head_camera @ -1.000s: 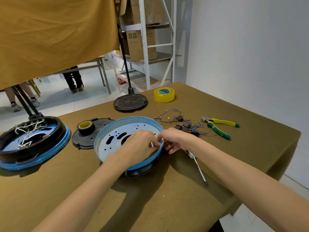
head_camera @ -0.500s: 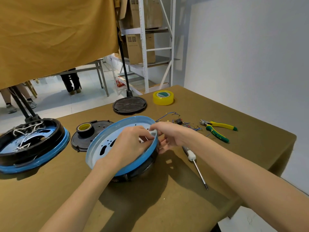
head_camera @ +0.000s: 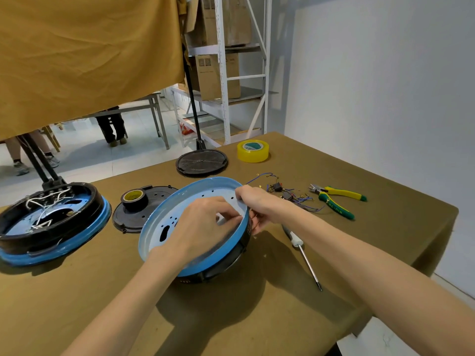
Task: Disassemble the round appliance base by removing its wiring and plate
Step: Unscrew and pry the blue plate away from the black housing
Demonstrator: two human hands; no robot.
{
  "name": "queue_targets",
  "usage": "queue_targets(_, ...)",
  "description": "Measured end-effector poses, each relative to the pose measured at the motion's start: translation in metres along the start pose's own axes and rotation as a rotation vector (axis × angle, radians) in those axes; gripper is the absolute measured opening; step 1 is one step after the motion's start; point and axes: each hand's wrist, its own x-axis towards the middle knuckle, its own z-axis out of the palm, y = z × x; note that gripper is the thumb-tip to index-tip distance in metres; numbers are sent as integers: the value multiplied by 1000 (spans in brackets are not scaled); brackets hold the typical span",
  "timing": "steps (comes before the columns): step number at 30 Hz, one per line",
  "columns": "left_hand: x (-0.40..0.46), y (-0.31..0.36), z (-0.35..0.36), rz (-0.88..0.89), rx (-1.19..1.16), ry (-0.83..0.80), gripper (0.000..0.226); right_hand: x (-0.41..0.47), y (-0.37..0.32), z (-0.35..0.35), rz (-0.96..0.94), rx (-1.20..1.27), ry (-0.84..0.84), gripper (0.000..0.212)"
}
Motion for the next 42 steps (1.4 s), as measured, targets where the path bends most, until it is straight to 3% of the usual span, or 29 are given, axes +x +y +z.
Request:
queue_targets(7, 2, 2, -2, 45, -8, -6, 14, 1, 0, -2, 13, 70, -54, 25)
queue_targets(17, 0, -1, 10, -11, -94, 17, 12, 3, 8, 0, 6, 58, 27, 28)
queue_targets(21, 3, -3, 11, 5, -88, -46, 15, 6, 13, -1, 17, 91, -15, 23)
queue_targets(26, 1, 3, 12, -10, -55, -134, 16, 11, 21, -2, 96, 140, -41, 33)
queue_targets(30, -3, 13, 2, -150, -207, -274, 50, 13, 20, -3, 112, 195, -86, 46)
queue_targets(32, -4, 18, -3, -69, -37, -294, 40, 13, 17, -5, 104, 202, -98, 56)
queue_targets(35, -3, 18, -13, -6, 18, -141, 23, 11, 12, -11, 82, 377, -137, 80)
queue_targets(37, 1, 13, -26, -39, -47, 4, 21, 5, 8, -19, 6, 604, -198, 83)
queue_targets(40, 4, 4, -52, -116, -215, 177, 16, -15, -5, -20, -196, 802, -262, 52)
queue_targets(42, 4, -7, -65, -218, -513, 292, 20, -28, -15, -14, -327, 860, -315, 35)
